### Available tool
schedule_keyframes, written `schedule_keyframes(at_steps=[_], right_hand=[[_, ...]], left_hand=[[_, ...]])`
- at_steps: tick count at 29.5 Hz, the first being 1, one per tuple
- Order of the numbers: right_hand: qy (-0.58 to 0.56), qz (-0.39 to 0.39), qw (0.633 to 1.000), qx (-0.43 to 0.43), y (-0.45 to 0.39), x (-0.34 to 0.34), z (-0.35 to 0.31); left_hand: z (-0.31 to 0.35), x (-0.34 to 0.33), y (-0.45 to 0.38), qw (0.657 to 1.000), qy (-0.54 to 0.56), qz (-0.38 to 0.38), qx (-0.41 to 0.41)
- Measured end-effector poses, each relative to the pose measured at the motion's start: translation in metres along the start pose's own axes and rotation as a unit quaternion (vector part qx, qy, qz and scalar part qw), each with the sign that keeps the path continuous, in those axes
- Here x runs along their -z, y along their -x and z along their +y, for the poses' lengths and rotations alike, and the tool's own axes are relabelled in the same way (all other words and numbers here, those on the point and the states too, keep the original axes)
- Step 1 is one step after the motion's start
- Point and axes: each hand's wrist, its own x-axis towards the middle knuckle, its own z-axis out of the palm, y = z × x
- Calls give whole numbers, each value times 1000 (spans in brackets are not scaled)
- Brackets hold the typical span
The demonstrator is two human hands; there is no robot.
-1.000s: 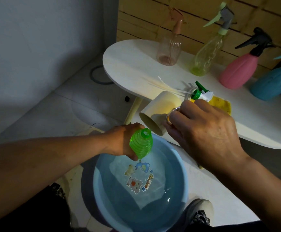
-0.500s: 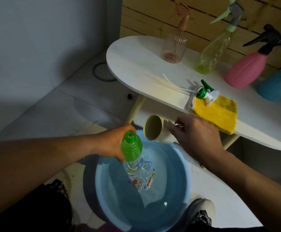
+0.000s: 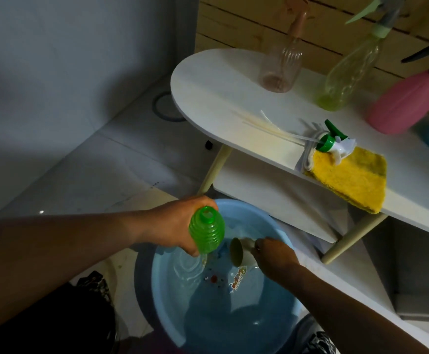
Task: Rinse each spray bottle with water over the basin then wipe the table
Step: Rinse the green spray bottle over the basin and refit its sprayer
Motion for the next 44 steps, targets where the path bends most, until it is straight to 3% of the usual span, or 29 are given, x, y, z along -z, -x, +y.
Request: schedule_keyframes(at_steps=[8, 11, 16, 20, 26, 32, 44], right_hand=[[35, -45, 998, 31, -6, -25, 1], [-2, -63, 998, 19, -9, -30, -2], [-157, -71, 984, -54, -11, -19, 7], [-248, -53, 963, -87, -1, 10, 14], [-253, 5, 964, -83, 25, 70, 11], [-183, 58, 979, -64, 51, 130, 1], [-294, 150, 944, 6, 88, 201, -8]], left_hand=[[-5, 0, -1, 999, -38, -22, 11], [-10, 2, -2, 998, -46, -31, 21], [-14, 4, 0, 997, -52, -35, 33], [-10, 7, 4, 998, -48, -37, 37], [-5, 8, 2, 995, -86, -39, 31], [-3, 7, 0, 993, -102, -41, 38], [8, 6, -8, 995, -96, -12, 24]])
